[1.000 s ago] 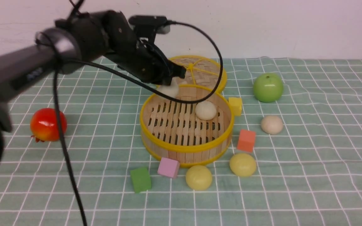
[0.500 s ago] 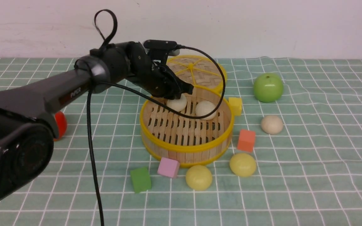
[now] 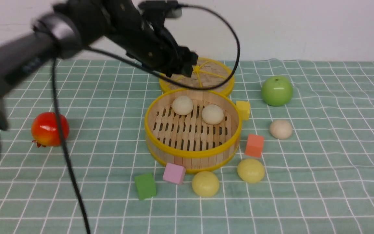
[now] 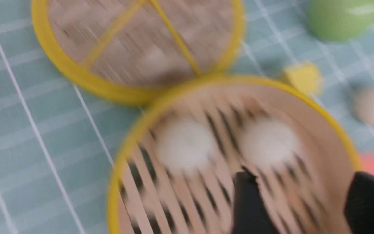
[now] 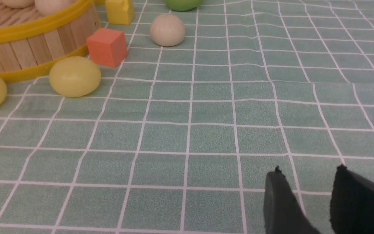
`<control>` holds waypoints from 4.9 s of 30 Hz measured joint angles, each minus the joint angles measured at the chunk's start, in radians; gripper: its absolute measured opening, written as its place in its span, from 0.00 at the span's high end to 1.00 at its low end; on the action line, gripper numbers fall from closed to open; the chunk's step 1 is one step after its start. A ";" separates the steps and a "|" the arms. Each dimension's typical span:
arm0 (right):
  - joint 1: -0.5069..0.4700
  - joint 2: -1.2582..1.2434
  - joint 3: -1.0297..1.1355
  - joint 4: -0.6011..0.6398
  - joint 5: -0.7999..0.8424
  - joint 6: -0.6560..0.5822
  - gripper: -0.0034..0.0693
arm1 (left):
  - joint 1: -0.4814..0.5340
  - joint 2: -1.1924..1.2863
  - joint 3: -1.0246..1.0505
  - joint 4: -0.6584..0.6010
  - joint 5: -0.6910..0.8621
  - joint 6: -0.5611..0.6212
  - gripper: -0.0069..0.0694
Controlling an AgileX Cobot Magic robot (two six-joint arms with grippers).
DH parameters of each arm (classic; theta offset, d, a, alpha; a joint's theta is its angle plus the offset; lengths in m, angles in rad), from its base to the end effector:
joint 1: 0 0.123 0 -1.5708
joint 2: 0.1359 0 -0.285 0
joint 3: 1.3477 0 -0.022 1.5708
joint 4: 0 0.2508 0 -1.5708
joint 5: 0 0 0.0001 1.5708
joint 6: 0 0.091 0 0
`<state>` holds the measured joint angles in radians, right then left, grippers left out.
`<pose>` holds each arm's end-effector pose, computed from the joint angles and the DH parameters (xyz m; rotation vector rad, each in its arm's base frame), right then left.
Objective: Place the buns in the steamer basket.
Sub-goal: Use the left arm to grab a steamed stuffed bun, then use the left arm to put the steamed stuffed bun into the steamer, then use the right arm to grab a steamed stuffed bun
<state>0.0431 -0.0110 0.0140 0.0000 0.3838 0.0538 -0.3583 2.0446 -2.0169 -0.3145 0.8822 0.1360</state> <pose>0.0521 0.0022 0.1746 0.0100 1.8709 0.0668 0.4361 -0.1866 0.3302 0.4627 2.3487 -0.4889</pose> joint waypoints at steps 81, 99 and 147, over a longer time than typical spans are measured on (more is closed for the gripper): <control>0.000 0.000 0.000 0.000 0.000 0.000 0.62 | -0.045 0.173 0.072 0.384 -0.114 -0.077 0.93; 0.000 0.000 0.000 0.000 0.000 0.000 0.62 | -0.076 0.070 0.065 0.476 0.016 -0.222 0.37; 0.000 0.000 0.011 0.195 -0.117 0.153 0.62 | -0.258 -1.663 1.780 0.360 -0.863 -0.461 0.93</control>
<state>0.0431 -0.0110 0.0252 0.1947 0.2666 0.2069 -0.6162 0.3817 -0.2372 0.0450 0.0190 -0.3246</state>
